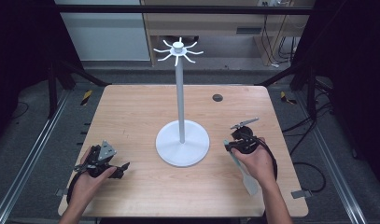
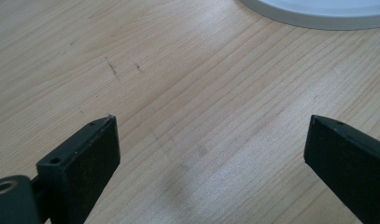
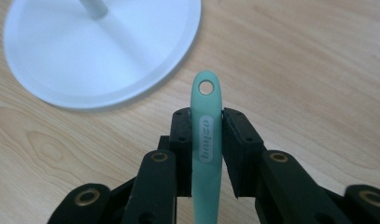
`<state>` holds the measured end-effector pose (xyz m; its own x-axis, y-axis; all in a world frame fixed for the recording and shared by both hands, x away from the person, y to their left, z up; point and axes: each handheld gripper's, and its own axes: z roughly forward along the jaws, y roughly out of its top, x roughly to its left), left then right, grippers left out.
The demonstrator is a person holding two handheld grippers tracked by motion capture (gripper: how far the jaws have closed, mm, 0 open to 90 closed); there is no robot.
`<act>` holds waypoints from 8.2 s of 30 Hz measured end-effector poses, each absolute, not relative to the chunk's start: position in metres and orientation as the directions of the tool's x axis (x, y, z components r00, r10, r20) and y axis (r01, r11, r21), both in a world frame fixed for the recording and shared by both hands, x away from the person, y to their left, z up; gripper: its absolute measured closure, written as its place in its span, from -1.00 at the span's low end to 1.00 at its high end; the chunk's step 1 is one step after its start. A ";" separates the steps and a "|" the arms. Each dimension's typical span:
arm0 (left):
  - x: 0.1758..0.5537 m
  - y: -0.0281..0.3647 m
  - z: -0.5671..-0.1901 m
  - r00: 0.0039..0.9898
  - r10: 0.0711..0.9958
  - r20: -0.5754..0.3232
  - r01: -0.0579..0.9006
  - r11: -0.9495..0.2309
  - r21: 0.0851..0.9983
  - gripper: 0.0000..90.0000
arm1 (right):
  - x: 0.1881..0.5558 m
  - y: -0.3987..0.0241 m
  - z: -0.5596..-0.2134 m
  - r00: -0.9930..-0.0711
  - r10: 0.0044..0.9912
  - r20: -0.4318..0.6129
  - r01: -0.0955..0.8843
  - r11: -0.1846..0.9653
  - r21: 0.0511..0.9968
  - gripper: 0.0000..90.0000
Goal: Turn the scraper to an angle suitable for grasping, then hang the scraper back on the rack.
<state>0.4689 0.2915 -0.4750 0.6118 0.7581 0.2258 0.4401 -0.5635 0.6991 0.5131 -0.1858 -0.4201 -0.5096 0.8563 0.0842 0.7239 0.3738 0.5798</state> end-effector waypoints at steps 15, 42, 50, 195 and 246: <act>0.468 0.294 -0.476 0.602 0.767 0.224 0.449 -0.557 0.699 -0.93 | 0.505 -0.196 -0.379 -0.505 0.859 0.083 0.641 0.308 0.703 0.66; 0.468 0.293 -0.476 0.602 0.767 0.223 0.449 -0.556 0.700 -0.92 | 0.489 -0.183 -0.316 -0.556 0.827 0.084 0.466 0.226 0.855 0.66; 0.468 0.292 -0.475 0.602 0.767 0.223 0.443 -0.553 0.706 -0.92 | 0.485 -0.166 -0.304 -0.588 0.805 0.081 0.407 0.209 0.889 0.66; 0.469 0.290 -0.478 0.618 0.757 0.210 0.444 -0.557 0.701 -0.93 | 0.483 -0.098 -0.177 -0.649 0.760 -0.026 0.189 0.194 0.963 0.53; 0.467 0.292 -0.477 0.607 0.762 0.225 0.439 -0.558 0.704 -0.93 | 0.466 -0.199 -0.247 -0.420 0.907 -0.013 0.306 0.155 0.939 -0.59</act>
<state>0.4674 0.2918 -0.4766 0.6074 0.7620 0.2246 0.4392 -0.5578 0.7043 0.4661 -0.1986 -0.2473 -0.4203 0.9073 -0.0131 0.3063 0.1554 0.9392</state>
